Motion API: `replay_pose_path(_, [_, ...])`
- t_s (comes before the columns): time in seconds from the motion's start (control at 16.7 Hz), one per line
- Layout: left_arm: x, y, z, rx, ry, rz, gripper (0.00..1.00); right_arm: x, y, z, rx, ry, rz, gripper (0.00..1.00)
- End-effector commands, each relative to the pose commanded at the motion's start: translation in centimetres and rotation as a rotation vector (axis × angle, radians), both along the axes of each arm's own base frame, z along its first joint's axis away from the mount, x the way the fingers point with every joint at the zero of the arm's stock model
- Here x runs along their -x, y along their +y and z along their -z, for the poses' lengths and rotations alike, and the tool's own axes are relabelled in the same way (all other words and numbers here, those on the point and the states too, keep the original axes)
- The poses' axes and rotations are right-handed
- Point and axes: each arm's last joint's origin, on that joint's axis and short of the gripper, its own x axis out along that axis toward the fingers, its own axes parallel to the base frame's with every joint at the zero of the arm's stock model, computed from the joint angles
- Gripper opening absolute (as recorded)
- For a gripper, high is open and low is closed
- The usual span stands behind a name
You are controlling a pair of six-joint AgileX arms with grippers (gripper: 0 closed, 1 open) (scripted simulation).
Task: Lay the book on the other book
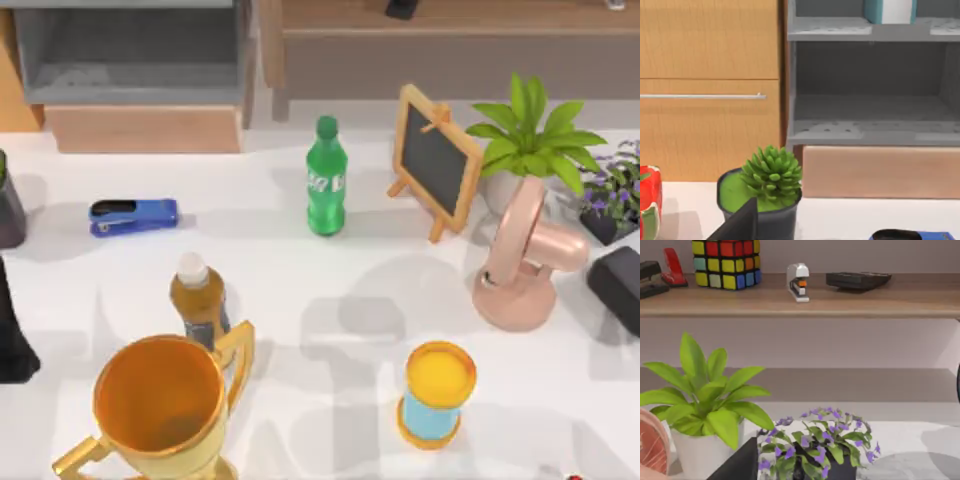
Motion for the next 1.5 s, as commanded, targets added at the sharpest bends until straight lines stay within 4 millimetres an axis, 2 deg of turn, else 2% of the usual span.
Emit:
replay_pose_path(0.18, [0.0, 0.0, -0.3, 0.0, -0.005, 0.001, 1.0, 0.0, 0.0, 0.0, 0.0, 0.0, 0.0, 1.0])
replay_pose_path(0.3, [-0.1, -0.1, -1.8, 0.003, -0.024, 0.001, 1.0, 0.0, 0.0, 0.0, 0.0, 0.0, 0.0, 1.0])
replay_pose_path(0.48, [-0.8, -0.2, -5.6, 0.013, -0.065, 0.002, 1.0, 0.0, 0.0, 0.0, 0.0, 0.0, 0.0, 1.0])
replay_pose_path(0.66, [-3.3, -0.5, -10.3, 0.029, -0.084, 0.006, 1.0, 0.0, 0.0, 0.0, 0.0, 0.0, 0.0, 1.0])
replay_pose_path(0.84, [-8.8, -1.3, -13.7, 0.039, -0.056, 0.012, 1.0, 0.0, 0.0, 0.0, 0.0, 0.0, 0.0, 1.0])
replay_pose_path(0.96, [-13.7, -2.2, -14.5, 0.04, -0.021, 0.016, 1.0, 0.0, 0.0, 0.0, 0.0, 0.0, 0.0, 1.0])
replay_pose_path(1.14, [-21.3, -3.9, -13.5, 0.033, 0.022, 0.022, 1.0, 0.0, 0.0, 0.0, 0.0, 0.0, 0.0, 1.0])
replay_pose_path(1.26, [-25.5, -5.1, -12.2, 0.027, 0.03, 0.024, 1.0, 0.0, 0.0, 0.0, 0.0, 0.0, 0.0, 1.0])
replay_pose_path(1.38, [-28.8, -6.0, -10.8, 0.023, 0.025, 0.024, 1.0, 0.0, 0.0, 0.0, 0.0, 0.0, 0.0, 1.0])
replay_pose_path(1.5, [-31.1, -6.8, -9.8, 0.02, 0.014, 0.022, 1.0, 0.0, 0.0, 0.0, 0.0, 0.0, 0.0, 1.0])
